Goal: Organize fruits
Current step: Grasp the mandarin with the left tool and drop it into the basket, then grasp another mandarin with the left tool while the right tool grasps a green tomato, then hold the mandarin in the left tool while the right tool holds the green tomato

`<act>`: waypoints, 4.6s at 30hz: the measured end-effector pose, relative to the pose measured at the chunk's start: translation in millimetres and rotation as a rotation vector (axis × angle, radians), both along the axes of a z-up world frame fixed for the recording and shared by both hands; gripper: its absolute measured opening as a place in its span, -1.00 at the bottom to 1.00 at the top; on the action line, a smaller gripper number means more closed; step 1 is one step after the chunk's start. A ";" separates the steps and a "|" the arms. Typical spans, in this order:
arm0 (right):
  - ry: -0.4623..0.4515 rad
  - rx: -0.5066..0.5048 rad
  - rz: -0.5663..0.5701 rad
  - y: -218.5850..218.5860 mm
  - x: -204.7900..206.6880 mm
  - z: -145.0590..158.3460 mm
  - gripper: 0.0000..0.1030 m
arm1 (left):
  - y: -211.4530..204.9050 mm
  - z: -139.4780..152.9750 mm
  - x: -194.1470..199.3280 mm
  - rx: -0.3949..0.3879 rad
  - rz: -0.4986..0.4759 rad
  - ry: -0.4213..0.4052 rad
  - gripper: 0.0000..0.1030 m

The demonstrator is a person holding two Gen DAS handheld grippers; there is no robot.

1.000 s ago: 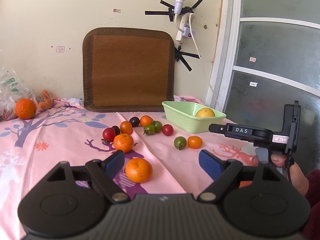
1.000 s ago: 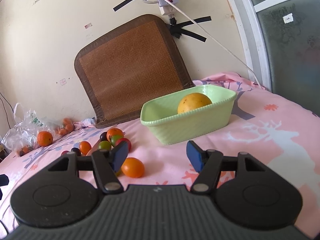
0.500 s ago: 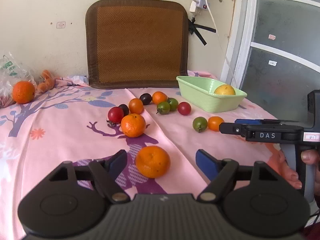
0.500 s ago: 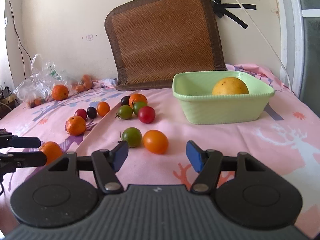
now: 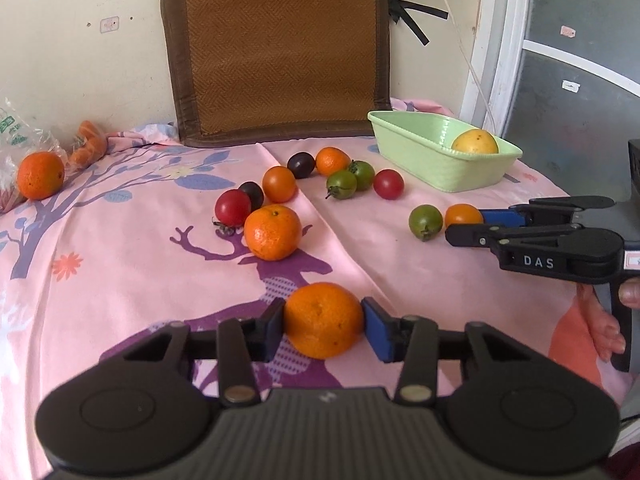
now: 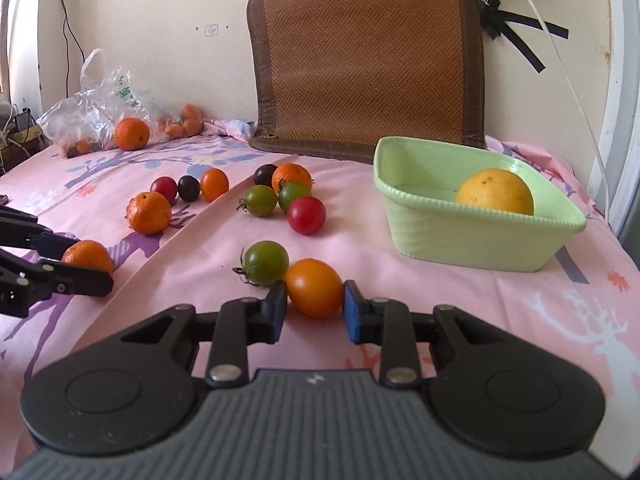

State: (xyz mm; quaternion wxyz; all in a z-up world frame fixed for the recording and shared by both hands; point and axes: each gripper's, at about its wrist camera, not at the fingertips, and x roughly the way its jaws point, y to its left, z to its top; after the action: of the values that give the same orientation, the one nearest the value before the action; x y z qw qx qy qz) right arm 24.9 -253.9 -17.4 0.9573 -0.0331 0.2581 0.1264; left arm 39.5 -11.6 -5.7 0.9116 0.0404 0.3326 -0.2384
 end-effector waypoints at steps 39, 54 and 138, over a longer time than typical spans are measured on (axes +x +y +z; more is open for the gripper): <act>-0.248 0.189 -0.151 -43.3 -0.4 25.1 -0.12 | -11.6 87.9 87.2 -0.368 0.041 -0.057 0.01; -0.064 0.173 -0.075 17.0 0.5 6.0 -0.11 | 9.7 17.4 49.1 -0.141 0.106 -0.051 0.11; -0.064 0.103 -0.110 20.2 7.2 1.6 -0.42 | -3.0 1.3 50.3 -0.202 -0.007 0.003 -0.21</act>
State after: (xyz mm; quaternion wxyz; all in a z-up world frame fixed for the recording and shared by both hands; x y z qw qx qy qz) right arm 32.1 -233.7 -15.8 0.9709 0.0262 0.2219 0.0858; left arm 89.8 -14.7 -4.4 0.9096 -0.0507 0.3080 -0.2741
